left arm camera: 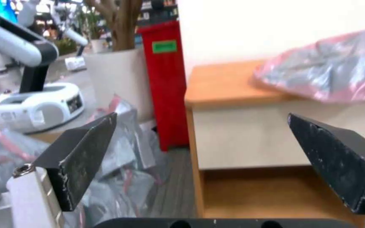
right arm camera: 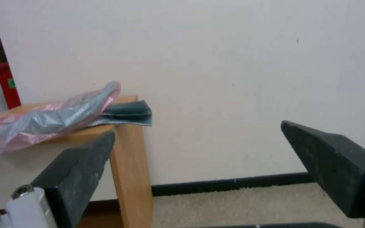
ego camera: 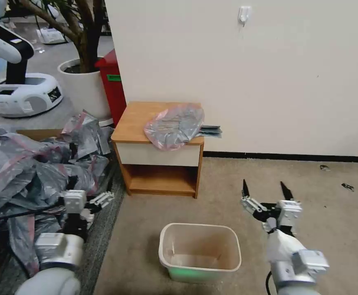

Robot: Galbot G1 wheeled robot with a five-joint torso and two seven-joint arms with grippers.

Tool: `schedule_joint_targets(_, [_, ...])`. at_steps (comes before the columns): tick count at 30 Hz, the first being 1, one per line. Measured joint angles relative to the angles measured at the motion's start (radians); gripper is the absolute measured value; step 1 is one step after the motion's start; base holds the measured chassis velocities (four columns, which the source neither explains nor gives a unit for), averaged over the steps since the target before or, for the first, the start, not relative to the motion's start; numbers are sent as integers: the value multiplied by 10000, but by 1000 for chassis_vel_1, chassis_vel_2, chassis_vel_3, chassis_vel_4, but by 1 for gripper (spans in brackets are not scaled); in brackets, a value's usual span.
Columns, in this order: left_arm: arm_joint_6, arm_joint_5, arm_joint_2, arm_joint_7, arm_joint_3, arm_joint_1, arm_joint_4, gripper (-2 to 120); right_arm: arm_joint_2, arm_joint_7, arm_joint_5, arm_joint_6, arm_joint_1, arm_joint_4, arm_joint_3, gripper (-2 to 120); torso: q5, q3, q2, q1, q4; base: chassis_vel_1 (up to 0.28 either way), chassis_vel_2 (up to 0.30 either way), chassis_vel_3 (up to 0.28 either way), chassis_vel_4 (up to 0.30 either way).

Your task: Pick up the garbage bag from the table and place it over the trash can.

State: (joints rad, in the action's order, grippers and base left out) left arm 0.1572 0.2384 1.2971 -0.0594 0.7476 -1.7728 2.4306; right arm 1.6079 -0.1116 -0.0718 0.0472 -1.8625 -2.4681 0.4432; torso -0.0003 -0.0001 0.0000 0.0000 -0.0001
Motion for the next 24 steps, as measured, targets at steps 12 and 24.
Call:
schedule_joint_targets(12, [554,886,-703,-241,696,-786,797,100,29,-258,907,-54,174,676,-94,100,3,0,0,0,1,0,0,0,0])
schedule_joint_targets(24, [19,1637,-822,-491,1307,-1168,736,100,14,-306,2399,276,616,696,0,100,6,1,0,0,1,0,0,0,0])
